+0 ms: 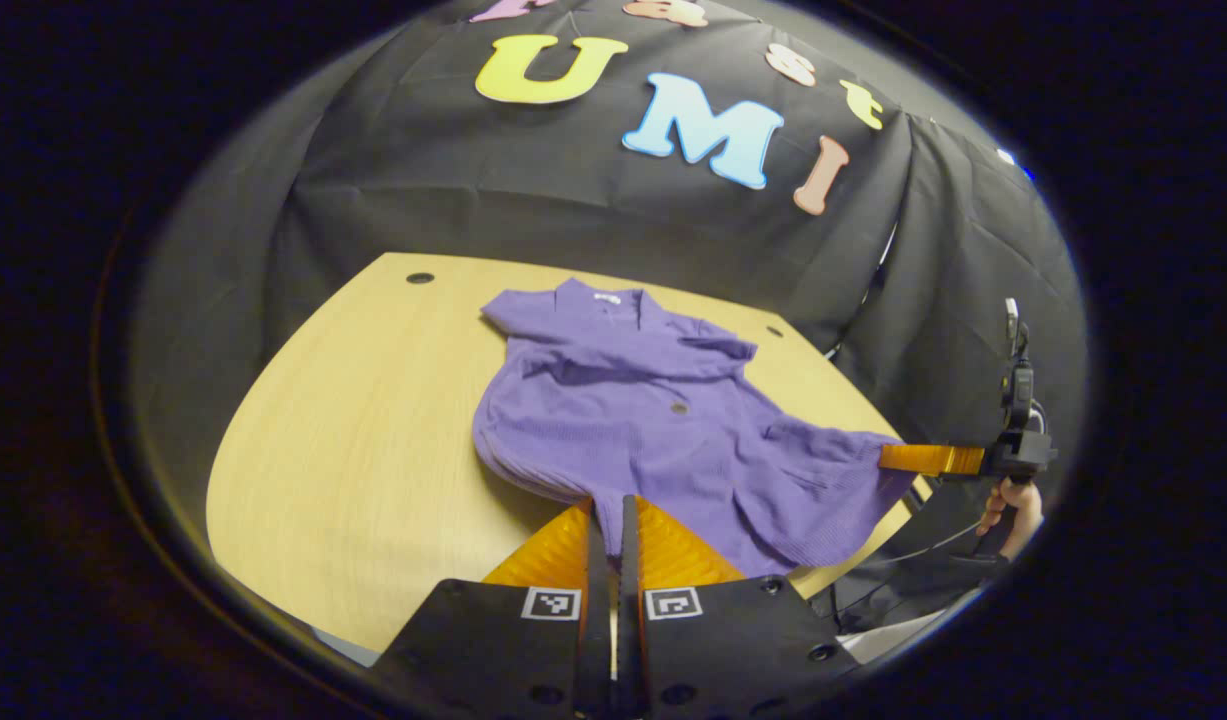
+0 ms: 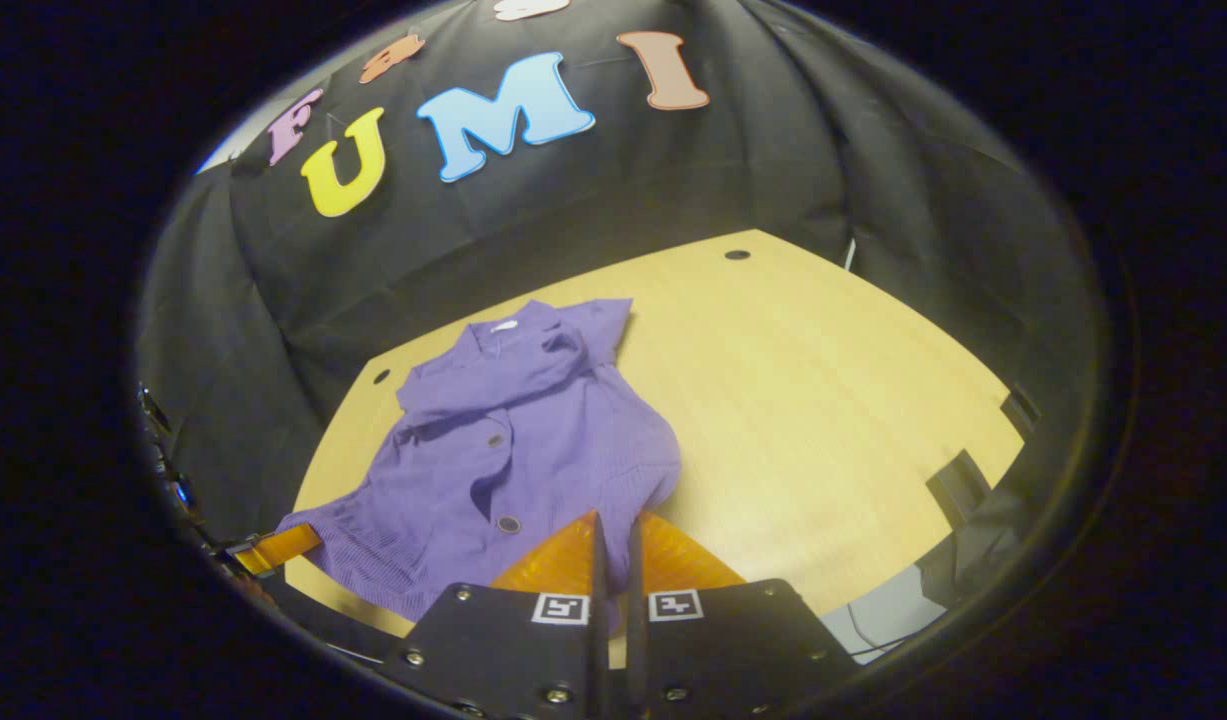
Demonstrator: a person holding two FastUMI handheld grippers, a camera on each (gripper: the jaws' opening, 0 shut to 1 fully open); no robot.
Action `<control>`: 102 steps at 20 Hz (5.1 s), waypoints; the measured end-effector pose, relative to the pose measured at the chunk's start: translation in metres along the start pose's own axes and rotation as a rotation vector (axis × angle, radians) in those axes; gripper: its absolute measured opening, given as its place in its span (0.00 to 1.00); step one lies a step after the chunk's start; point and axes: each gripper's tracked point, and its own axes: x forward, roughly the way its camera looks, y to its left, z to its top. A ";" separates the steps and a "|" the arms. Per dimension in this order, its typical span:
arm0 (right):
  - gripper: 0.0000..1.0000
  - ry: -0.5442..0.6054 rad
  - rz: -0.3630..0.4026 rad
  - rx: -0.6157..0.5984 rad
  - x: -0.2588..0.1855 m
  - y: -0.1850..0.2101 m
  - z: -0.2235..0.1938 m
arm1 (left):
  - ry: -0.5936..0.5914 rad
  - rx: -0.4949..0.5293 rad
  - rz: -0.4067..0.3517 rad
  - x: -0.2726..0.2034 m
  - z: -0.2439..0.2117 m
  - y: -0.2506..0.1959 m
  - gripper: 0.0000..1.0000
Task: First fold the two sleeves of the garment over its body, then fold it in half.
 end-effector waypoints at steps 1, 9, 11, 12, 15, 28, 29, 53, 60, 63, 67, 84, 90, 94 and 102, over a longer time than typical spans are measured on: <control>0.07 -0.017 0.019 -0.004 0.003 0.005 0.015 | -0.022 -0.010 -0.003 0.003 0.018 -0.001 0.09; 0.07 -0.101 0.117 0.004 0.054 0.026 0.135 | -0.161 -0.005 0.060 0.052 0.145 0.020 0.09; 0.07 -0.105 0.132 0.019 0.073 0.025 0.159 | -0.181 -0.013 0.073 0.072 0.171 0.026 0.10; 0.07 -0.104 0.137 0.018 0.084 0.024 0.169 | -0.188 -0.022 0.080 0.083 0.181 0.028 0.10; 0.07 -0.095 0.151 0.001 0.119 0.026 0.196 | -0.198 -0.046 0.098 0.120 0.209 0.038 0.09; 0.07 -0.023 0.182 -0.030 0.280 0.031 0.267 | -0.227 -0.092 0.209 0.286 0.289 0.103 0.08; 0.07 -0.021 0.176 -0.028 0.293 0.030 0.267 | -0.226 -0.088 0.221 0.294 0.291 0.108 0.08; 0.54 -0.098 0.040 -0.141 0.309 0.032 0.282 | -0.250 0.050 0.321 0.327 0.302 0.111 0.65; 0.53 -0.241 0.024 -0.208 0.216 0.066 0.289 | -0.359 0.069 0.250 0.264 0.335 0.083 0.86; 0.53 -0.307 0.021 -0.243 0.173 0.086 0.284 | -0.409 0.091 0.213 0.224 0.340 0.067 0.89; 0.46 -0.365 -0.018 -0.300 0.122 0.101 0.264 | -0.451 0.127 0.171 0.173 0.338 0.050 0.88; 0.96 -0.539 0.010 -0.507 -0.001 0.100 0.243 | -0.562 0.258 0.172 0.069 0.298 -0.058 0.94; 0.96 -0.544 0.038 -0.489 -0.014 0.083 0.237 | -0.558 0.249 0.192 0.062 0.282 -0.078 0.94; 0.96 -0.535 0.055 -0.443 -0.012 0.076 0.237 | -0.558 0.262 0.205 0.059 0.276 -0.084 0.95; 0.96 -0.538 0.057 -0.384 -0.006 0.072 0.244 | -0.578 0.285 0.209 0.055 0.280 -0.088 0.95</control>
